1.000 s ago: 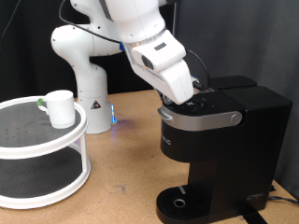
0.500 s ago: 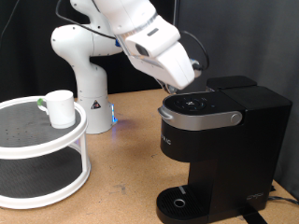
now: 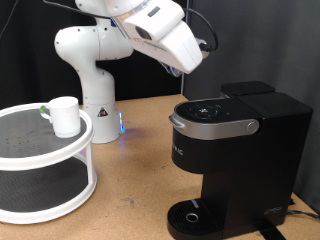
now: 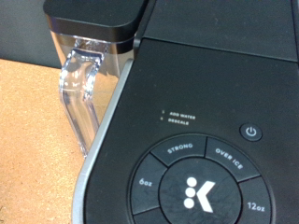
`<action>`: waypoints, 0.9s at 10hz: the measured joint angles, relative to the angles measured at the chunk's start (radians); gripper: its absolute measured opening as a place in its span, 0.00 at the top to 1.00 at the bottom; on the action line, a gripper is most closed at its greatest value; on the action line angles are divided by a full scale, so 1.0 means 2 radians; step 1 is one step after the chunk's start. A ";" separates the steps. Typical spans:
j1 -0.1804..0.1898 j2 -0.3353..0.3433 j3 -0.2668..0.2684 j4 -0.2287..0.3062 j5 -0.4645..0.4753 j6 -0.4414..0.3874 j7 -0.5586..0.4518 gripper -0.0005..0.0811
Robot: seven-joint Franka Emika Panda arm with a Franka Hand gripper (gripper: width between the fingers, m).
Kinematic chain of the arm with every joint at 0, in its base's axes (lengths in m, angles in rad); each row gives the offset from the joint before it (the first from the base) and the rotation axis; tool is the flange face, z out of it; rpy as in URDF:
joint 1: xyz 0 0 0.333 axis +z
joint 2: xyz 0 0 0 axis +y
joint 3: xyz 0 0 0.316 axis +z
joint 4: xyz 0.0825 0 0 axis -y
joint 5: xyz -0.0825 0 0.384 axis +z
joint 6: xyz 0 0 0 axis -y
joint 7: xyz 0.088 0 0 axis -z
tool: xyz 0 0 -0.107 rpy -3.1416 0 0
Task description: Make a cup of coffee with the keurig machine
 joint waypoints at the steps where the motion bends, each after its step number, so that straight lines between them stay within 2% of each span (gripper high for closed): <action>1: 0.000 0.000 0.001 -0.004 0.000 0.017 0.000 0.99; 3: 0.000 -0.008 0.002 -0.024 0.026 0.066 0.013 0.99; 6: -0.001 -0.049 -0.001 -0.082 0.106 0.143 0.014 0.99; 8: -0.005 -0.088 -0.007 -0.125 0.141 0.161 0.014 0.99; 9: -0.005 -0.087 -0.006 -0.124 0.138 0.161 0.013 0.99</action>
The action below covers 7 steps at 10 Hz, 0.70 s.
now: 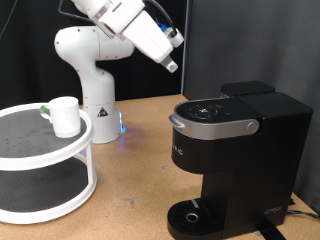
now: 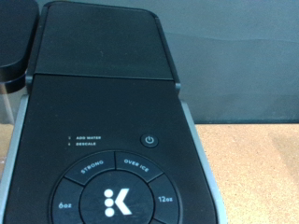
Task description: Make a cup of coffee with the keurig machine
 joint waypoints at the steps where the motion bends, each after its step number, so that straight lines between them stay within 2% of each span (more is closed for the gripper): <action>1: 0.000 0.002 -0.001 0.000 0.000 -0.005 0.000 0.99; 4: -0.011 -0.003 -0.005 -0.006 -0.001 -0.031 0.073 0.99; 7: -0.032 -0.037 -0.008 -0.028 -0.006 -0.040 0.125 0.99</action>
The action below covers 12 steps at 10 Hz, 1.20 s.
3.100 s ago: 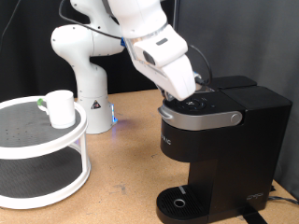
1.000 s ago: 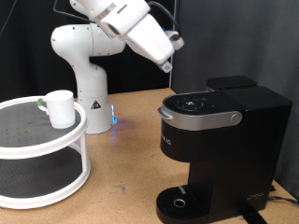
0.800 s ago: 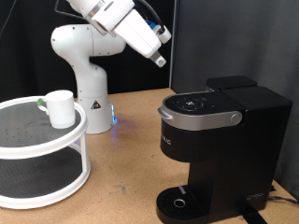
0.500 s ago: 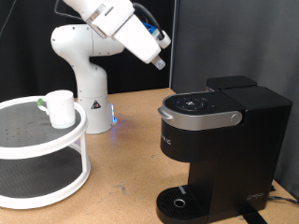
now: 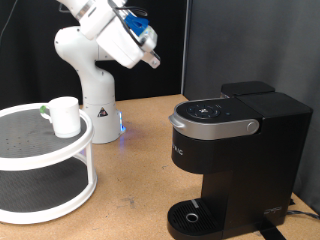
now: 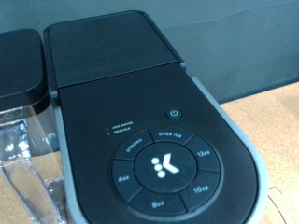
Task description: Make a cup of coffee with the keurig machine
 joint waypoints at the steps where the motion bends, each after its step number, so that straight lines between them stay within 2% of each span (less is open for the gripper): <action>1: -0.006 -0.013 -0.003 -0.007 -0.008 -0.011 0.004 0.99; 7: -0.037 -0.082 -0.025 -0.052 -0.062 -0.074 0.001 0.99; 10: -0.038 -0.103 -0.034 -0.063 -0.068 -0.091 -0.020 0.99; 12: -0.039 -0.103 -0.034 -0.066 -0.068 -0.084 -0.019 0.99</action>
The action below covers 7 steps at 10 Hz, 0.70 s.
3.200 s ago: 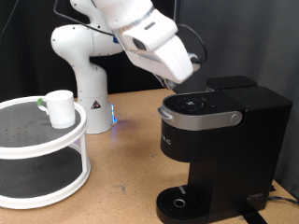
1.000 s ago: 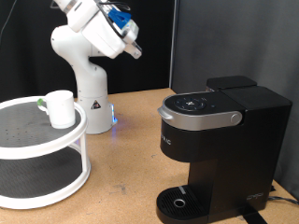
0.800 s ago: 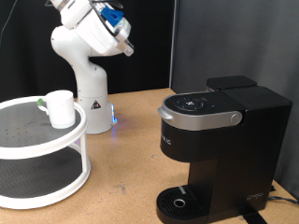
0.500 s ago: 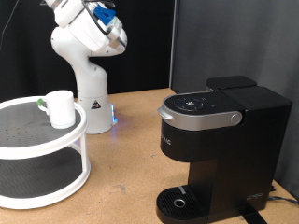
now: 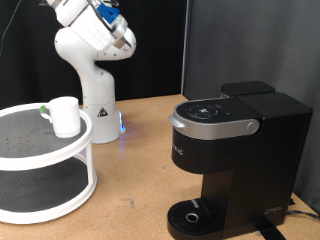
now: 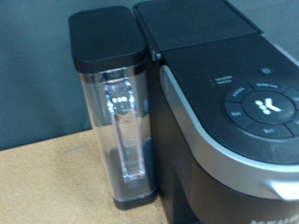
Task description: Make a cup of coffee with the keurig machine
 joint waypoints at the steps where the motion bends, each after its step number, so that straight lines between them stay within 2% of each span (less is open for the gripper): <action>1: -0.002 -0.004 0.000 -0.009 0.000 0.021 -0.002 0.99; 2: -0.007 -0.016 -0.001 -0.023 0.004 0.047 -0.010 0.99; 4: -0.023 -0.048 -0.015 -0.045 0.004 0.051 -0.016 0.99; 7: -0.042 -0.079 -0.061 -0.048 -0.024 -0.015 -0.029 0.99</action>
